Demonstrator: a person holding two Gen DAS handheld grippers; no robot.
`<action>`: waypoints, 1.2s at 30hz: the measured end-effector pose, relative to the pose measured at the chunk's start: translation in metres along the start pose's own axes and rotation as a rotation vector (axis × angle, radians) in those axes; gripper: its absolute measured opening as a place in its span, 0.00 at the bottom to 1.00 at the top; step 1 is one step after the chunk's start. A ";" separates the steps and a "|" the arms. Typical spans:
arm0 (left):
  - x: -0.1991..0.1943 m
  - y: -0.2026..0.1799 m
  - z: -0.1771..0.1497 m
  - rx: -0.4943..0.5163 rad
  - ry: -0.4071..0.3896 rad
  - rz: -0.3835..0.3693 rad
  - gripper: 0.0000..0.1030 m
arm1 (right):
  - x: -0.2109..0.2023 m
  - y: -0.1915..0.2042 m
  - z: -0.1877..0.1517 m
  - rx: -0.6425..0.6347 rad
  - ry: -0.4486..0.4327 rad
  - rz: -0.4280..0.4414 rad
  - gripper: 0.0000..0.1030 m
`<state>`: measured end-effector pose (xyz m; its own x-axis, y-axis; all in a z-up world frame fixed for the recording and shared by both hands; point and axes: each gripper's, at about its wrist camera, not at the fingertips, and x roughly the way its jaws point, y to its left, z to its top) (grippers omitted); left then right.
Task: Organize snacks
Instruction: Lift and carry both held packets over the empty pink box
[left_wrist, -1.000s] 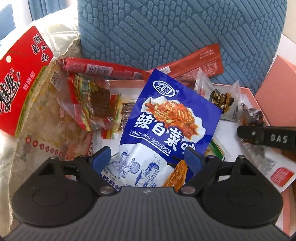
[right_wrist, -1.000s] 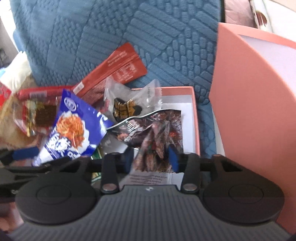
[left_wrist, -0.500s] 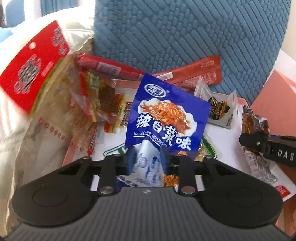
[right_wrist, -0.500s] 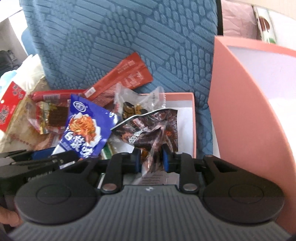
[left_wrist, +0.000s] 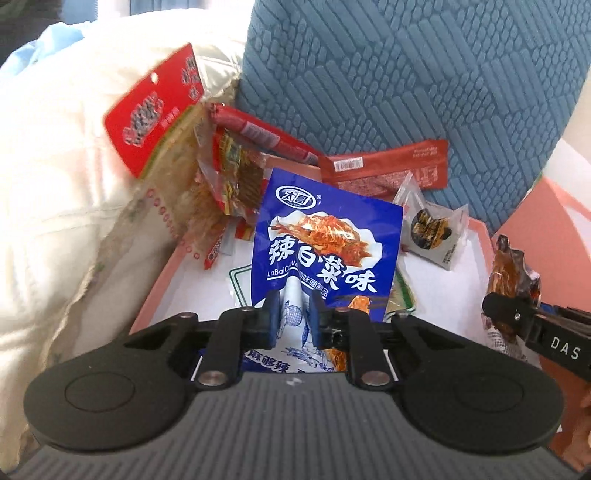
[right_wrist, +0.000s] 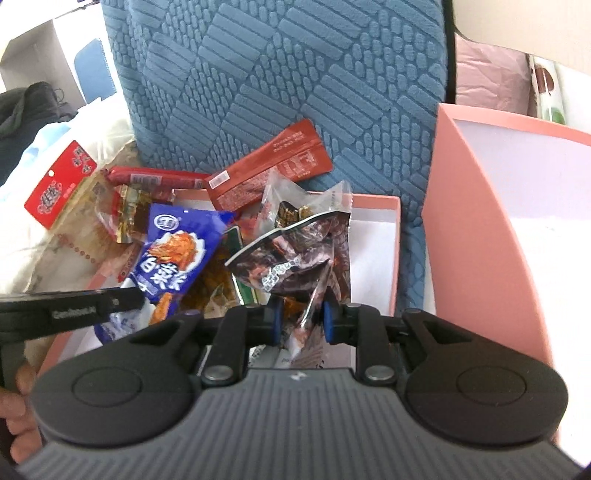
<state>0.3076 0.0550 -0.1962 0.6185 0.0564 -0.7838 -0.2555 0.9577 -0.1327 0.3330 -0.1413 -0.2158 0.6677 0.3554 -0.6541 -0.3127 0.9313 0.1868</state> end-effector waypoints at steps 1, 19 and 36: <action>-0.006 -0.002 0.000 -0.003 -0.007 0.003 0.19 | -0.004 -0.001 0.000 -0.005 -0.003 0.000 0.23; -0.134 -0.042 -0.001 -0.130 -0.101 0.015 0.19 | -0.091 -0.006 0.027 -0.039 -0.023 0.099 0.23; -0.215 -0.096 0.033 -0.127 -0.194 -0.058 0.19 | -0.177 -0.019 0.070 -0.065 -0.136 0.089 0.23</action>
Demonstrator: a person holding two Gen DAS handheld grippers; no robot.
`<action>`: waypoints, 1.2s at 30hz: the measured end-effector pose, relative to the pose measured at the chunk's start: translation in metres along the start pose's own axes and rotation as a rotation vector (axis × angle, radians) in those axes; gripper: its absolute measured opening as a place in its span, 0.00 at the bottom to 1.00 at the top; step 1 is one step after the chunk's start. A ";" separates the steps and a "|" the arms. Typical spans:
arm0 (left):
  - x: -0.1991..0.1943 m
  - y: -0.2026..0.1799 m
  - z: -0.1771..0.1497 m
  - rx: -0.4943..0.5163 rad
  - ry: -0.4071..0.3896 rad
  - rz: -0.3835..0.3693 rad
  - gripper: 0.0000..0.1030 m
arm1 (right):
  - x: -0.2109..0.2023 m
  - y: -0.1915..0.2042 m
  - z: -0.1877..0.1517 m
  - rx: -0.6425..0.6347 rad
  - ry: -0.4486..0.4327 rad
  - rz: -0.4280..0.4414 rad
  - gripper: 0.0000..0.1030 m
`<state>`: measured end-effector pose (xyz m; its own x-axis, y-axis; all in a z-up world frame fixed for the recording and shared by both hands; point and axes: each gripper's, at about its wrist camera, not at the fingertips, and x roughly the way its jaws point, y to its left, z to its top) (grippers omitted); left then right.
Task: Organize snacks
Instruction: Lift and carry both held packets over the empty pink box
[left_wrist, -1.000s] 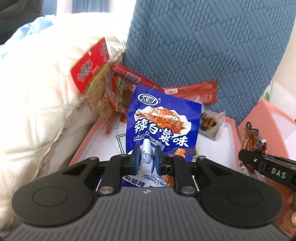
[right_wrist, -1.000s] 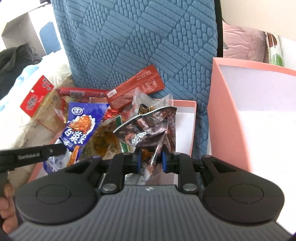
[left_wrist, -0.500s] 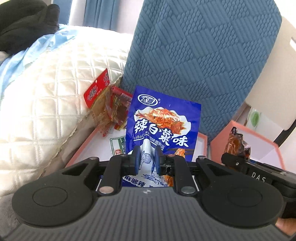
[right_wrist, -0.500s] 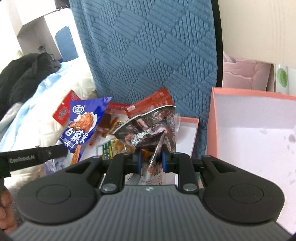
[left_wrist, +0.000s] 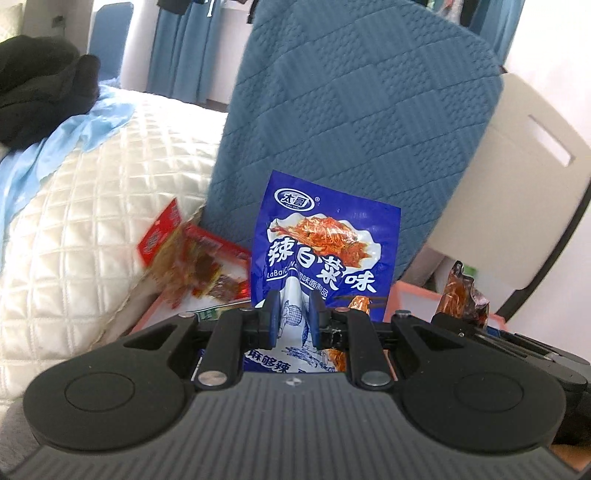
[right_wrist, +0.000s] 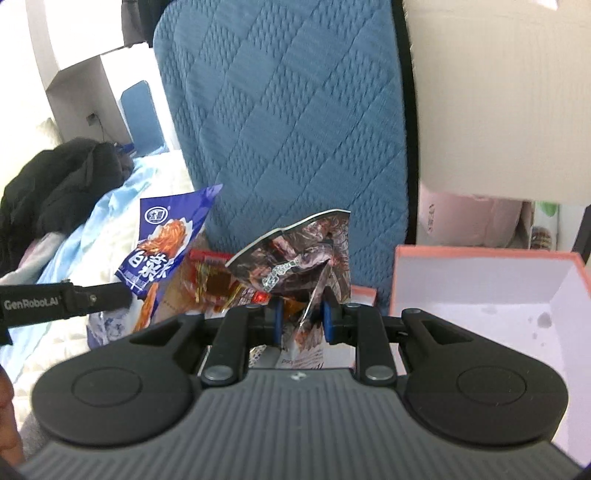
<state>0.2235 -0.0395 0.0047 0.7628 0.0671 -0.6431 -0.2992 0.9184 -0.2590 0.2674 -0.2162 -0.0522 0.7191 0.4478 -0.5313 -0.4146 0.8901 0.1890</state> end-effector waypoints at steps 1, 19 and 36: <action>-0.001 -0.003 0.001 -0.002 0.000 -0.010 0.19 | -0.004 -0.002 0.002 -0.002 -0.004 -0.007 0.23; 0.008 -0.098 -0.009 0.081 0.030 -0.170 0.19 | -0.052 -0.061 0.009 -0.015 -0.045 -0.187 0.23; 0.045 -0.163 -0.054 0.153 0.132 -0.262 0.19 | -0.067 -0.132 -0.023 0.041 0.023 -0.324 0.23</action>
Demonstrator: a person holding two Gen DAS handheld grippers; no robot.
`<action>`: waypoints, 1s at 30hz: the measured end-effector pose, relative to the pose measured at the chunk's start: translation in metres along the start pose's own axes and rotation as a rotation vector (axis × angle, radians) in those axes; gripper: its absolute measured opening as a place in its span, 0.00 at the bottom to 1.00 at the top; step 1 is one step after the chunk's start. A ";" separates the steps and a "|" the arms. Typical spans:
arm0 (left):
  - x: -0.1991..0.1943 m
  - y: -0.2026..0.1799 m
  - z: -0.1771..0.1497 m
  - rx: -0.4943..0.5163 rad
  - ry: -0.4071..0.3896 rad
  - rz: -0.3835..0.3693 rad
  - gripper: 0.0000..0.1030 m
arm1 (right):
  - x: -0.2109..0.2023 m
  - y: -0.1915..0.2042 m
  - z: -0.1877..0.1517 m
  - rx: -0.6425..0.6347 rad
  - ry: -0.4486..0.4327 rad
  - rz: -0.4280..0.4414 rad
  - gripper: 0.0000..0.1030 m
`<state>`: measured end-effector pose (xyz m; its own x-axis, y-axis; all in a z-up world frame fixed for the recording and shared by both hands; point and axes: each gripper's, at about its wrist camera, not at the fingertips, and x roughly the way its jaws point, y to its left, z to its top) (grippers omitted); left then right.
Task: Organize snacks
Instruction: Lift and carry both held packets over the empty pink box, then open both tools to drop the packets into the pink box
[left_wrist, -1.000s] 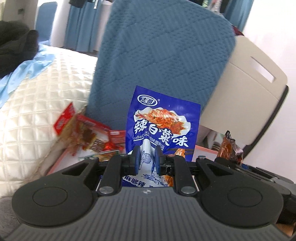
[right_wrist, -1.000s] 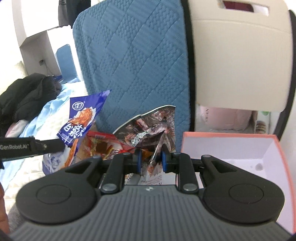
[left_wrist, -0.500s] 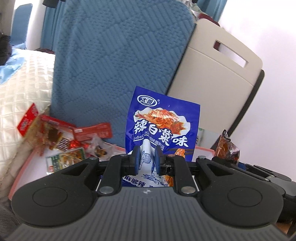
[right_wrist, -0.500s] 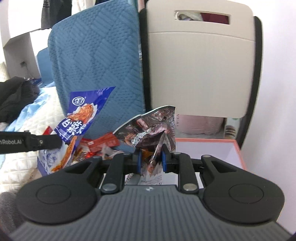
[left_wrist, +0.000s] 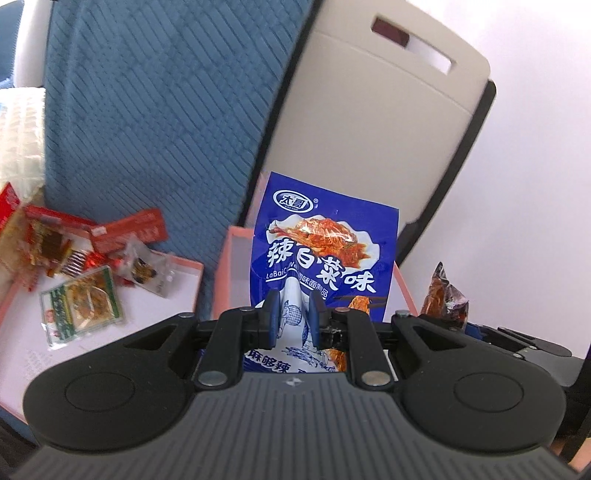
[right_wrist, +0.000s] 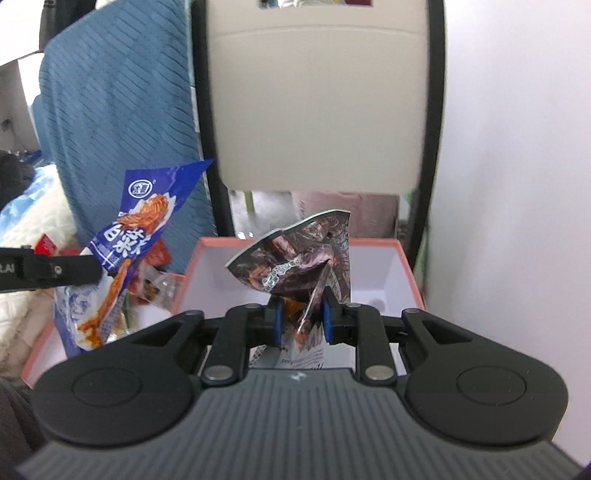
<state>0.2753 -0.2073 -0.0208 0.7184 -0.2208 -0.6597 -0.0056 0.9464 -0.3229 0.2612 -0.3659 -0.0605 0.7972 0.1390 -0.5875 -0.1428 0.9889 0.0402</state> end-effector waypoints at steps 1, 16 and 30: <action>0.004 -0.003 -0.003 0.003 0.009 -0.005 0.19 | 0.002 -0.002 -0.003 0.000 0.007 -0.008 0.23; 0.056 -0.018 -0.038 0.046 0.130 -0.044 0.19 | 0.039 -0.034 -0.036 0.047 0.128 -0.080 0.23; 0.019 -0.008 -0.023 0.090 0.041 -0.057 0.69 | 0.039 -0.036 -0.022 0.136 0.100 -0.078 0.50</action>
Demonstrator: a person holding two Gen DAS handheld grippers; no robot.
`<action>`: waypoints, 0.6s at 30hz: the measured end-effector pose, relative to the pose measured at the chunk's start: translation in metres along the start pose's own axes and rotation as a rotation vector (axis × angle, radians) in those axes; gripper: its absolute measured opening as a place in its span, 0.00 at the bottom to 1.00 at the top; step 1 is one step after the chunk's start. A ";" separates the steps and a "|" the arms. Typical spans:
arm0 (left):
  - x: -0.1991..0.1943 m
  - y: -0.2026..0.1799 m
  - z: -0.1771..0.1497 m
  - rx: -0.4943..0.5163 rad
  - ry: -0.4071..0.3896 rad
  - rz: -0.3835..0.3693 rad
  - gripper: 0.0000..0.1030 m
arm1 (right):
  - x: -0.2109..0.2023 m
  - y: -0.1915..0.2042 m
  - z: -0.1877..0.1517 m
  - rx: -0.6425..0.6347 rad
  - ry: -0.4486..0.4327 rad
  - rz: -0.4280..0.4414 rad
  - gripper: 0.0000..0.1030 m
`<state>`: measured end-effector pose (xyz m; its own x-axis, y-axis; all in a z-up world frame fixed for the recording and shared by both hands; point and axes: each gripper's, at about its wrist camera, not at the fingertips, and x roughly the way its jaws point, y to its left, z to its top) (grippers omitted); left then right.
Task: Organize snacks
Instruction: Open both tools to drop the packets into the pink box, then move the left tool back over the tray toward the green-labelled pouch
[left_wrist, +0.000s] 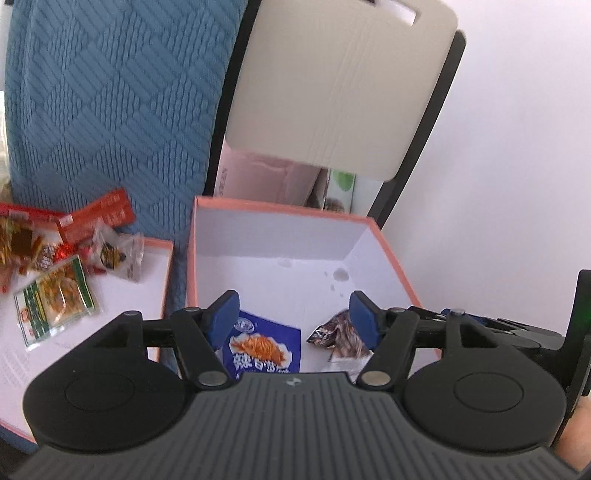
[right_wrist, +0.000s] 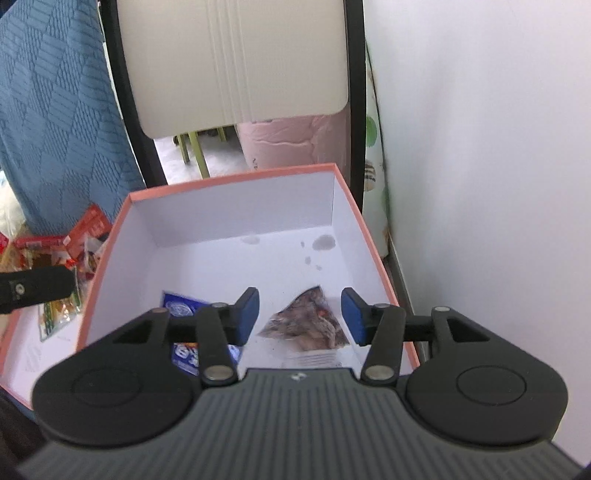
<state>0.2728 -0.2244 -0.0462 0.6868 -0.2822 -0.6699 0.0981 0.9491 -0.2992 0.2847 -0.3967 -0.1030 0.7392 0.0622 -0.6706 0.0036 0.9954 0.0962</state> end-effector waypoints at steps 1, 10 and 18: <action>-0.005 0.000 0.003 0.005 -0.011 -0.001 0.69 | -0.004 0.001 0.001 0.007 -0.011 0.006 0.50; -0.062 0.012 0.016 0.042 -0.139 0.009 0.69 | -0.058 0.015 0.012 0.025 -0.122 0.053 0.50; -0.115 0.035 0.016 0.060 -0.243 0.027 0.69 | -0.104 0.042 0.017 0.013 -0.219 0.086 0.50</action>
<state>0.2090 -0.1567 0.0313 0.8422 -0.2214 -0.4916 0.1147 0.9645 -0.2379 0.2195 -0.3625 -0.0162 0.8659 0.1273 -0.4837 -0.0577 0.9860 0.1563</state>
